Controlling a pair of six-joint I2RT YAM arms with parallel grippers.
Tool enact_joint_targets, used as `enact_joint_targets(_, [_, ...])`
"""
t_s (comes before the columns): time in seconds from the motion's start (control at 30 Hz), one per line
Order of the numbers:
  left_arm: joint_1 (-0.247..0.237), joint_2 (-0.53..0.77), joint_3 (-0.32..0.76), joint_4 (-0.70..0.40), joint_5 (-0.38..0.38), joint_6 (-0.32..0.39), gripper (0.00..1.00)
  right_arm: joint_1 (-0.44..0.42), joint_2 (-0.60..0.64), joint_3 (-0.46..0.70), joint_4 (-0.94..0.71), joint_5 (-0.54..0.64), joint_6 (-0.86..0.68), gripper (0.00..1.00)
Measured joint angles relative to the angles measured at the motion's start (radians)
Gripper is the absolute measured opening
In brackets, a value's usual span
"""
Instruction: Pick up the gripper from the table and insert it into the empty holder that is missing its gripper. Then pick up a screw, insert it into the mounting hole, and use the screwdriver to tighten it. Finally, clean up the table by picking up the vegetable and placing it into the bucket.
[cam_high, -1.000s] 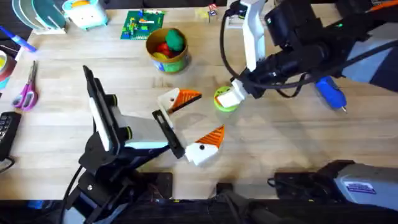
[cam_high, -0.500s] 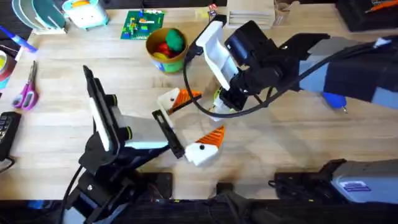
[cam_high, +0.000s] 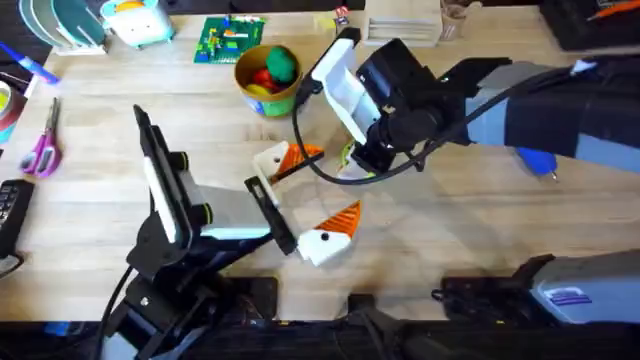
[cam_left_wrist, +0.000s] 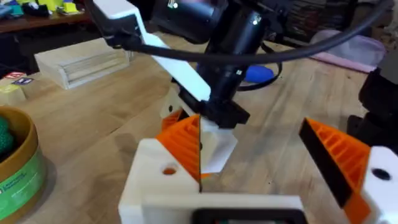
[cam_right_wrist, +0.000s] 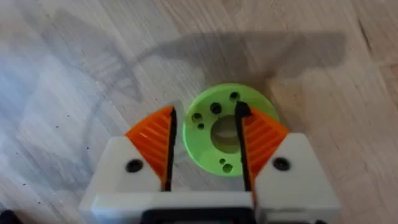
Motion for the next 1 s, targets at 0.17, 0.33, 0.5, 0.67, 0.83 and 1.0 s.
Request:
enact_joint_targets(0.17, [0.0, 0.0, 0.0, 0.0, 0.0, 0.0, 0.992, 0.0, 0.0, 0.0, 0.002, 0.002, 0.0, 0.476])
enact_joint_targets(0.33, [0.0, 0.0, 0.0, 0.0, 0.0, 0.0, 0.993, 0.0, 0.0, 0.0, 0.008, 0.002, 0.0, 0.479])
enact_joint_targets(0.5, [0.0, 0.0, 0.0, 0.0, 0.0, 0.0, 0.993, 0.0, 0.0, 0.0, 0.025, 0.002, 0.001, 0.452])
enact_joint_targets(0.67, [0.0, 0.0, 0.0, 0.0, 0.0, 0.0, 0.993, 0.0, 0.0, 0.0, 0.026, 0.002, 0.002, 0.368])
enact_joint_targets(0.83, [0.0, 0.0, 0.0, 0.0, 0.0, 0.0, 0.992, 0.0, 0.0, 0.0, 0.027, 0.002, 0.003, 0.176])
enact_joint_targets(1.0, [0.0, 0.0, 0.0, 0.0, 0.0, 0.0, 0.993, 0.0, 0.0, 0.0, 0.028, 0.002, 0.004, 0.01])
